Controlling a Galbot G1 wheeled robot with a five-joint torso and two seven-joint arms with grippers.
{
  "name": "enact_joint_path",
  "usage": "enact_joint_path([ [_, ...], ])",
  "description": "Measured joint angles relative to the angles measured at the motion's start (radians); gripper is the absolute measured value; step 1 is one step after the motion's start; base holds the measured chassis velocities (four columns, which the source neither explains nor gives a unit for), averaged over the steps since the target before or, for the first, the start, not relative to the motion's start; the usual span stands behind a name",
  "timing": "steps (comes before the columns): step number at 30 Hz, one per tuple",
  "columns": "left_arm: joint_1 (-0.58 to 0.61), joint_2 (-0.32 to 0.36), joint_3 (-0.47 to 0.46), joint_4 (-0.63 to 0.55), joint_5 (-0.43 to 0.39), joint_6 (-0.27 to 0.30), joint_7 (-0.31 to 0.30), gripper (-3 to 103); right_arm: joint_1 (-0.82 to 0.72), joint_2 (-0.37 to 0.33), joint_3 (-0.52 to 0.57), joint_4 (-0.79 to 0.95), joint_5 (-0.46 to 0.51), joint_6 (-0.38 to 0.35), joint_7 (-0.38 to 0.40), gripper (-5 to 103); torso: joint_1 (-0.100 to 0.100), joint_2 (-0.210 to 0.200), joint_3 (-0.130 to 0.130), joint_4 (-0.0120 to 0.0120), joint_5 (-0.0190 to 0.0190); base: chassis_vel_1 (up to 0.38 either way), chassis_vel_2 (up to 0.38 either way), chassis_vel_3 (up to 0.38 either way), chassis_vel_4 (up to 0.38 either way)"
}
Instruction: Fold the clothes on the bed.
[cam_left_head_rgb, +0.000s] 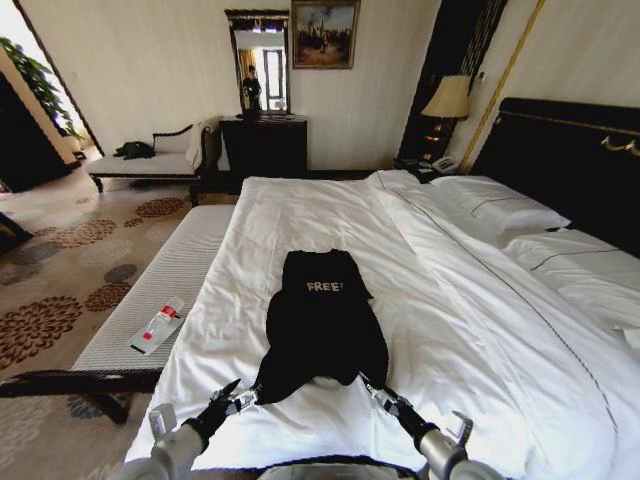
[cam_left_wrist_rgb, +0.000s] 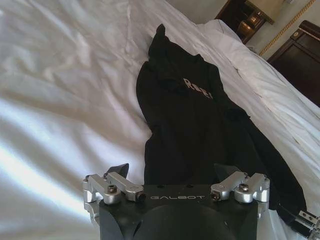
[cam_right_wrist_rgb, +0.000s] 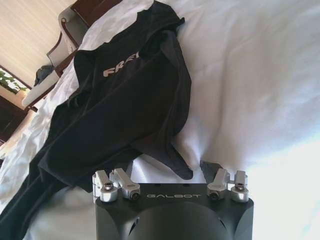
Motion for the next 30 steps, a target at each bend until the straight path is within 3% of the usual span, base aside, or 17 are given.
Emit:
enact_joint_path([
  [6,-0.006,-0.002,0.013,0.000,-0.001,0.001,-0.002,97,0.013,0.005,0.001,-0.011,0.020,0.006,0.014,71,0.000,0.000,0.000,0.0000,0.0001,0.000,0.000,0.000,0.000],
  [7,-0.010,-0.006,0.018,0.002,0.000,0.001,-0.004,97,0.013,0.003,0.005,-0.011,0.025,0.006,0.014,60,0.000,0.000,0.000,0.0001,0.0001,0.000,0.000,0.000,0.000],
  [9,-0.014,-0.007,0.025,0.007,0.000,0.003,-0.006,97,0.011,0.003,0.006,-0.006,0.026,0.006,0.015,49,0.000,0.000,0.000,0.0001,0.0001,0.000,0.000,0.000,0.000],
  [12,-0.022,-0.007,0.035,0.011,0.001,0.007,-0.008,97,0.009,0.006,0.006,0.000,0.026,0.007,0.016,44,0.000,0.000,0.000,0.0001,0.0000,0.000,0.000,0.000,0.000],
  [18,-0.041,-0.001,0.065,0.024,-0.015,0.022,-0.031,97,0.003,0.008,0.003,0.014,0.023,0.006,0.027,16,0.000,0.000,0.000,0.0000,0.0001,0.000,0.000,0.000,0.000],
  [21,-0.040,0.000,0.068,0.031,-0.006,0.022,-0.037,97,0.001,0.008,0.004,0.016,0.023,0.006,0.030,12,0.000,0.000,0.000,0.0000,0.0001,0.000,0.000,0.000,0.000],
  [23,-0.039,-0.001,0.072,0.047,0.015,0.020,-0.046,96,0.002,0.008,0.005,0.017,0.023,0.004,0.032,3,0.000,0.000,0.000,0.0001,0.0000,0.000,0.000,0.000,0.000],
  [28,-0.057,-0.007,0.087,0.065,0.016,0.020,-0.058,94,0.006,0.014,0.005,0.017,0.023,0.000,0.040,0,0.000,0.000,0.000,0.0001,0.0001,0.000,0.000,0.000,0.000],
  [30,-0.075,-0.009,0.104,0.070,0.011,0.024,-0.061,89,0.004,0.017,0.005,0.019,0.023,-0.001,0.043,0,0.000,0.000,0.000,0.0001,0.0000,0.000,0.000,0.000,0.000],
])
